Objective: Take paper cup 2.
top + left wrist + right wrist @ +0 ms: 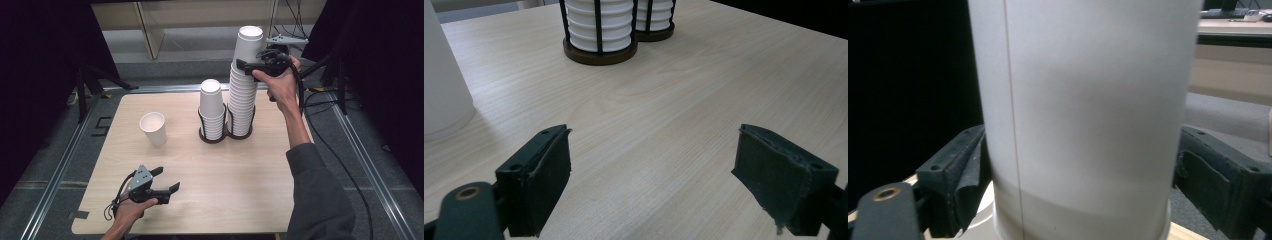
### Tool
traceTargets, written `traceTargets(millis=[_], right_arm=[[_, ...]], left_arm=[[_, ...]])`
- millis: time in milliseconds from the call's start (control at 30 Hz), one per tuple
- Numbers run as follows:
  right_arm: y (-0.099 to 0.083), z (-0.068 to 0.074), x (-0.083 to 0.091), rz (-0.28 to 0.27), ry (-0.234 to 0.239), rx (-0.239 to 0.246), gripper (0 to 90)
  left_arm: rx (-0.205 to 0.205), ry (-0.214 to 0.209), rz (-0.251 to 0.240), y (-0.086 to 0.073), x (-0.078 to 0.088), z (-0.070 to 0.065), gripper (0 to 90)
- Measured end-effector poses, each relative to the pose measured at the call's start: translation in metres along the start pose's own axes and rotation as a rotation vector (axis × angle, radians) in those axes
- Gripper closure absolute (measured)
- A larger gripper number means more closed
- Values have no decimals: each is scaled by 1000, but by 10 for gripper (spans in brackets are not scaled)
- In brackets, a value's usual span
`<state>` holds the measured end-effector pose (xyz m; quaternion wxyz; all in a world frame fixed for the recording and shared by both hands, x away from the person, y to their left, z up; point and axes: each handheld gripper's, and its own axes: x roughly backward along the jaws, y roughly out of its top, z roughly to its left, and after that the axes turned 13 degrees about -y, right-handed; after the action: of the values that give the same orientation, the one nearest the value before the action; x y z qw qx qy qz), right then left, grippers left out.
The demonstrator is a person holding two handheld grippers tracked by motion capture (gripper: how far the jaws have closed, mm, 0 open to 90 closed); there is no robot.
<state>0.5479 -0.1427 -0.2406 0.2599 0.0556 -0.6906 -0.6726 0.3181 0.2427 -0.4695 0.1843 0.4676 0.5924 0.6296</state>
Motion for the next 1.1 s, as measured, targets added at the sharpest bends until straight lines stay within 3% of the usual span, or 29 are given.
traceTargets(millis=[167, 267, 600, 700, 900, 1100], right_arm=[[2, 2, -7, 17, 6, -16, 113], [4, 6, -10, 27, -11, 7, 110], [8, 6, -10, 37, -19, 1, 146], [8, 6, -10, 28, -30, 12, 148], [13, 6, -6, 3, -25, -11, 162], [30, 9, 4, -34, -37, -11, 169]], left_arm=[[0, -2, 0, 0, 0, -1, 145], [4, -9, -11, 0, -1, -1, 145], [-6, 3, 4, 1, 1, 0, 146], [-2, 0, -2, 1, 0, 0, 145], [2, -3, -4, 1, 0, 0, 145], [-1, -5, 3, 0, 0, 0, 145]])
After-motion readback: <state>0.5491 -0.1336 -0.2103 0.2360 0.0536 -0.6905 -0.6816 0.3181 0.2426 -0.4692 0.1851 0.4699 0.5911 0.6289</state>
